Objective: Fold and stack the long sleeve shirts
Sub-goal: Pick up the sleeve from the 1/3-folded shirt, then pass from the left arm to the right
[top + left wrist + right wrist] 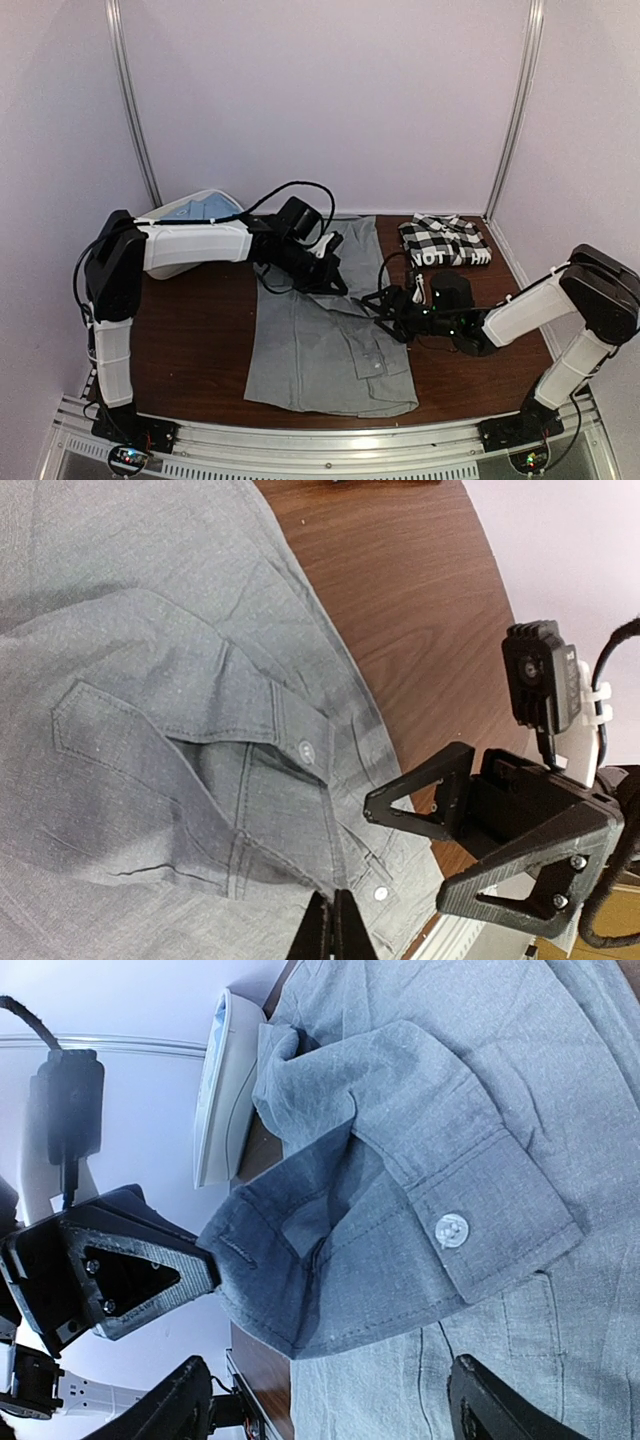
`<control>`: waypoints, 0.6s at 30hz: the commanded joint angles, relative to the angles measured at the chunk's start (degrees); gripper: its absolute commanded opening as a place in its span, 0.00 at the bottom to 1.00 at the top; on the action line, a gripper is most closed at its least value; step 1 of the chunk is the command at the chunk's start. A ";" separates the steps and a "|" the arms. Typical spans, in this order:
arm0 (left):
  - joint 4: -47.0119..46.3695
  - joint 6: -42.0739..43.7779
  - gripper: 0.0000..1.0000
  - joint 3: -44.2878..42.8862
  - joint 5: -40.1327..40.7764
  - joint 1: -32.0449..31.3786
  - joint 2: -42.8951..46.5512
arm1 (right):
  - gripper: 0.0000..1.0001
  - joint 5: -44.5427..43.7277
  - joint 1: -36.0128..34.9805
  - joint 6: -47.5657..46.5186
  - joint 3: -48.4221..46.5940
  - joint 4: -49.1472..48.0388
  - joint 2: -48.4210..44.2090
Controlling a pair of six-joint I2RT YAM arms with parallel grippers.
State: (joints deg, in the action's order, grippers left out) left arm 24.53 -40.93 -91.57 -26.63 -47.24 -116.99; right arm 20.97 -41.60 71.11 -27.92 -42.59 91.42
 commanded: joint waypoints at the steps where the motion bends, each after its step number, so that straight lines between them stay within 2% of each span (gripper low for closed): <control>1: -4.53 -1.49 0.00 1.25 -2.74 0.57 2.54 | 0.83 -0.29 0.03 3.07 1.49 -4.71 1.86; 13: -5.43 -1.50 0.00 2.36 -3.69 0.93 3.09 | 0.82 0.43 0.07 8.14 -0.19 -12.16 8.93; 18: -6.24 -1.68 0.00 3.93 -3.99 0.93 3.70 | 0.77 -0.54 0.20 10.04 -0.73 -14.66 11.26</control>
State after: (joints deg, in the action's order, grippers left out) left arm 21.12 -42.17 -89.21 -29.50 -46.81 -116.62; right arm 21.02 -41.60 78.91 -27.49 -52.58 101.27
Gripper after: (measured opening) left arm 0.009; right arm 0.790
